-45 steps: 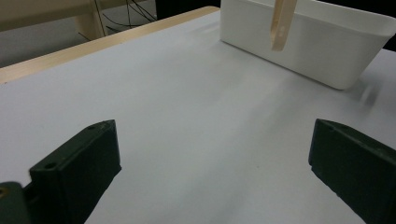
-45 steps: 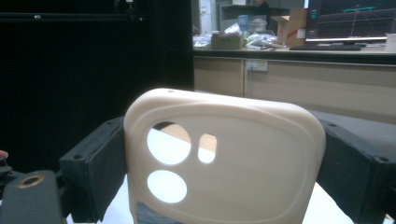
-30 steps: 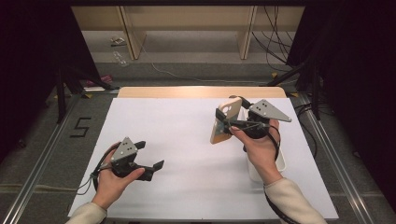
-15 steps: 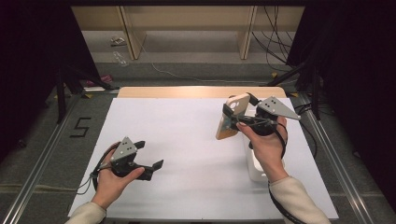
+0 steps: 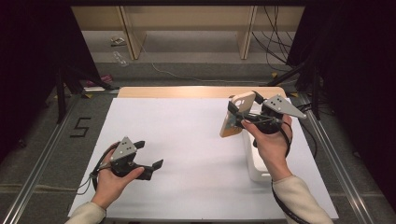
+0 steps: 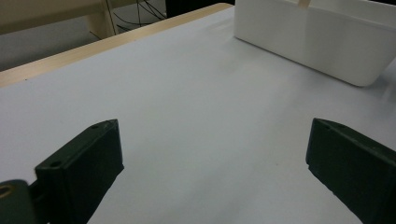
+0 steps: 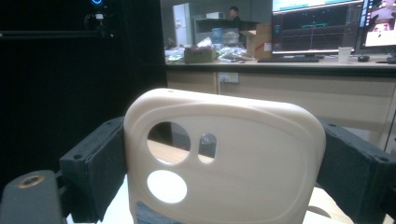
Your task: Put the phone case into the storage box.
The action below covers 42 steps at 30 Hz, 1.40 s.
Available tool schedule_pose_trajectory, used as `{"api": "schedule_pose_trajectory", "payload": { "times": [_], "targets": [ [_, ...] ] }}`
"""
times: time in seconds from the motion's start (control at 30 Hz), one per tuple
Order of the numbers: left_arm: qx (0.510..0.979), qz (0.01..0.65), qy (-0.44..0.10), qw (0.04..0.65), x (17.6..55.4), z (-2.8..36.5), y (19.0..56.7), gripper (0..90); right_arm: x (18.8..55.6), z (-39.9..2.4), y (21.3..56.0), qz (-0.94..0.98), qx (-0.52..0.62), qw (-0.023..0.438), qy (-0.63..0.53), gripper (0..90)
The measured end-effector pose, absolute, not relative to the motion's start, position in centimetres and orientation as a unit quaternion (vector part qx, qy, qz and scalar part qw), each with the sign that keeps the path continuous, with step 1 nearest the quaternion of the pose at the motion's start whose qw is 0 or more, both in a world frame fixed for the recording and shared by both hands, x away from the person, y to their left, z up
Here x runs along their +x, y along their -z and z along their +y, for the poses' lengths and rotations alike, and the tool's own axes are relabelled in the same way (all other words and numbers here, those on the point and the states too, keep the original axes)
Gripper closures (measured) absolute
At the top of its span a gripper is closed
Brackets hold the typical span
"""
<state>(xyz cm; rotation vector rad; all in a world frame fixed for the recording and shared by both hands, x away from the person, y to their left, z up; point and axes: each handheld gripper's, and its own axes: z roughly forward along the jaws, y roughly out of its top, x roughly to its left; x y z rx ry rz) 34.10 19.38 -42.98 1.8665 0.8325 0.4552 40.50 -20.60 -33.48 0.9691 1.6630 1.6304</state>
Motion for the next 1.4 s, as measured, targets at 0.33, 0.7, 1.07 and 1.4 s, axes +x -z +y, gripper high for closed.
{"api": "schedule_pose_trajectory", "payload": {
  "times": [0.33,0.7,1.07,1.4],
  "targets": [
    [0.77,0.346,-0.19,0.501,34.1,19.5,42.9,3.8,40.5,-21.1,33.3,0.624,0.373,0.307,-0.614,11.4],
    [0.771,0.346,-0.189,0.5,34.1,19.5,42.9,4.0,40.7,-21.7,33.2,0.619,0.378,0.311,-0.614,11.4],
    [0.77,0.348,-0.189,0.5,34.1,19.5,42.9,3.9,40.8,-22.2,33.1,0.617,0.384,0.316,-0.61,11.4],
    [0.769,0.348,-0.189,0.501,34.1,19.6,42.9,3.9,40.9,-22.9,33.0,0.612,0.392,0.322,-0.607,11.4]
  ]
}}
